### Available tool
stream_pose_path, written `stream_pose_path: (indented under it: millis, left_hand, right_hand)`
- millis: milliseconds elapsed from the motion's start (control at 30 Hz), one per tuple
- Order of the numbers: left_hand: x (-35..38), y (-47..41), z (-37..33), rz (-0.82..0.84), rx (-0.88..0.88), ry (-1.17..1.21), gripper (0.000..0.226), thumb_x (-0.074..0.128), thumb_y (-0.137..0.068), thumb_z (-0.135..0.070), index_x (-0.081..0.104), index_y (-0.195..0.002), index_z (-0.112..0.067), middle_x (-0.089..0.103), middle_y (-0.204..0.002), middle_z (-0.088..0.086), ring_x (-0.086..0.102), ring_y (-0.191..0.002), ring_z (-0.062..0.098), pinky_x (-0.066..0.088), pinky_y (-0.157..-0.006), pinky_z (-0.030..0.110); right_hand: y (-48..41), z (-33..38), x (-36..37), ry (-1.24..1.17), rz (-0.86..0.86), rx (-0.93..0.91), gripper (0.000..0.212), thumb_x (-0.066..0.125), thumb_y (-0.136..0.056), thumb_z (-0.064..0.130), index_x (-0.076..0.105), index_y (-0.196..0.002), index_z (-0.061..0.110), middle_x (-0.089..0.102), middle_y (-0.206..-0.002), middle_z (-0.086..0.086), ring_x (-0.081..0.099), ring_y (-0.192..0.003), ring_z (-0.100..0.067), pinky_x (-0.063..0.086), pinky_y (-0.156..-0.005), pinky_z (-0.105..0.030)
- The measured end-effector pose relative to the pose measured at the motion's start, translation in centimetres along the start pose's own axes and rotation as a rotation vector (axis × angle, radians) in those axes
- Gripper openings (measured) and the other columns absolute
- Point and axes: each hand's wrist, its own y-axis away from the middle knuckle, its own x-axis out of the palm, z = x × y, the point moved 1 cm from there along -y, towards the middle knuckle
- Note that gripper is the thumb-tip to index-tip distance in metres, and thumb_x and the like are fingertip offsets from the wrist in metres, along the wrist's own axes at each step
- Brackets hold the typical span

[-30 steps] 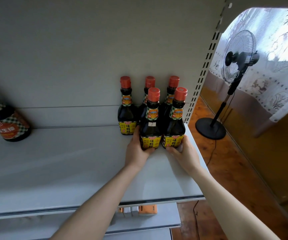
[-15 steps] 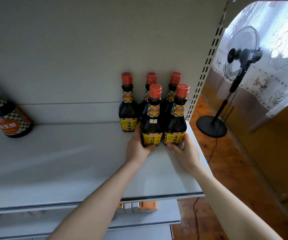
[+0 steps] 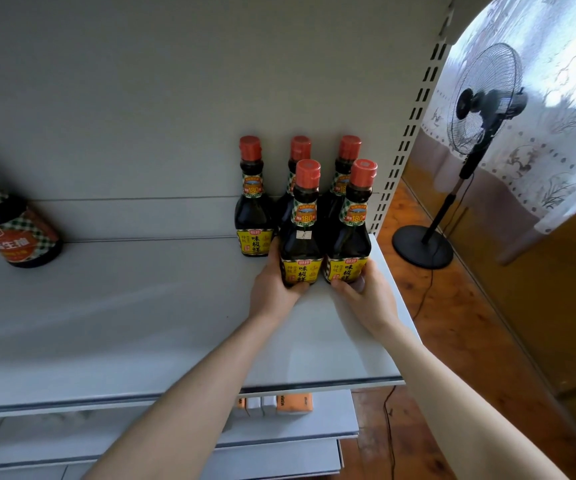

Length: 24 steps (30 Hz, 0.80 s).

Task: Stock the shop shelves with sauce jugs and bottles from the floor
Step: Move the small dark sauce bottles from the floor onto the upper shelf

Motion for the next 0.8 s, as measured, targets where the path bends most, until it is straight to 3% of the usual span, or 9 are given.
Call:
stream_pose_path:
  millis: [133, 300, 367, 433, 500, 700, 800]
  left_hand:
    - [-0.1, -0.1, 0.0, 0.005, -0.010, 0.008, 0.098, 0.077, -0.072, -0.018, 0.015, -0.148, -0.020, 0.062, -0.123, 0.008, 0.058, -0.111, 0.030, 0.047, -0.087, 0.031]
    - [-1.0, 0.5, -0.1, 0.072, 0.016, -0.063, 0.091, 0.074, -0.074, -0.025, 0.019, -0.146, -0.021, 0.057, -0.129, 0.007, 0.054, -0.115, 0.028, 0.044, -0.083, 0.027]
    - [-2.3, 1.3, 0.1, 0.138, 0.066, -0.237, 0.084, 0.069, -0.079, -0.034, 0.022, -0.146, -0.015, 0.038, -0.145, 0.008, 0.038, -0.132, 0.026, 0.037, -0.098, 0.030]
    - [-4.4, 2.6, 0.6, 0.210, 0.099, -0.439, 0.080, 0.057, -0.086, -0.044, 0.018, -0.147, -0.010, 0.017, -0.155, 0.009, 0.016, -0.143, 0.023, 0.018, -0.113, 0.034]
    - [-7.1, 4.1, 1.4, 0.229, 0.140, -0.540, 0.076, 0.048, -0.090, -0.049, 0.018, -0.147, -0.009, 0.010, -0.157, 0.008, 0.006, -0.145, 0.019, 0.006, -0.116, 0.035]
    - [-18.3, 10.6, 5.8, 0.101, 0.164, -0.688, 0.072, 0.040, -0.092, -0.054, 0.022, -0.146, -0.010, 0.015, -0.157, 0.006, 0.010, -0.144, 0.016, 0.007, -0.115, 0.032]
    - [-25.4, 15.8, 8.9, 0.028, 0.047, -0.679, 0.075, 0.042, -0.087, -0.059, 0.035, -0.141, -0.007, 0.028, -0.152, 0.011, 0.023, -0.142, 0.020, 0.015, -0.115, 0.037]
  right_hand:
    - [-0.1, 0.4, -0.3, 0.021, 0.029, 0.033, 0.041, 0.071, -0.077, 0.029, 0.051, -0.110, 0.015, 0.060, -0.100, 0.002, 0.058, -0.094, -0.021, 0.048, -0.074, -0.036]
    - [1.0, 1.1, -0.7, 0.228, 0.071, 0.089, 0.051, 0.066, -0.079, 0.037, 0.048, -0.121, 0.015, 0.059, -0.117, -0.008, 0.053, -0.109, -0.027, 0.046, -0.082, -0.037]
    - [2.1, 1.6, -1.0, 0.401, 0.122, 0.113, 0.060, 0.060, -0.084, 0.041, 0.042, -0.131, 0.009, 0.051, -0.132, -0.012, 0.044, -0.124, -0.028, 0.038, -0.096, -0.036]
    - [3.4, 2.1, -1.1, 0.476, 0.139, 0.106, 0.068, 0.055, -0.088, 0.044, 0.033, -0.140, 0.006, 0.041, -0.143, -0.010, 0.034, -0.134, -0.025, 0.030, -0.105, -0.032]
    - [4.9, 3.3, -0.8, 0.467, 0.130, 0.072, 0.069, 0.054, -0.088, 0.047, 0.033, -0.141, 0.008, 0.039, -0.145, -0.009, 0.033, -0.135, -0.025, 0.029, -0.105, -0.033]
    - [9.8, 11.2, 5.4, 0.400, 0.187, -0.101, 0.066, 0.056, -0.088, 0.044, 0.035, -0.140, 0.009, 0.039, -0.145, -0.008, 0.033, -0.134, -0.025, 0.030, -0.105, -0.032]
    - [13.4, 16.2, 10.8, 0.383, 0.280, -0.215, 0.065, 0.054, -0.089, 0.045, 0.034, -0.140, 0.010, 0.039, -0.145, -0.007, 0.034, -0.133, -0.024, 0.031, -0.103, -0.031]
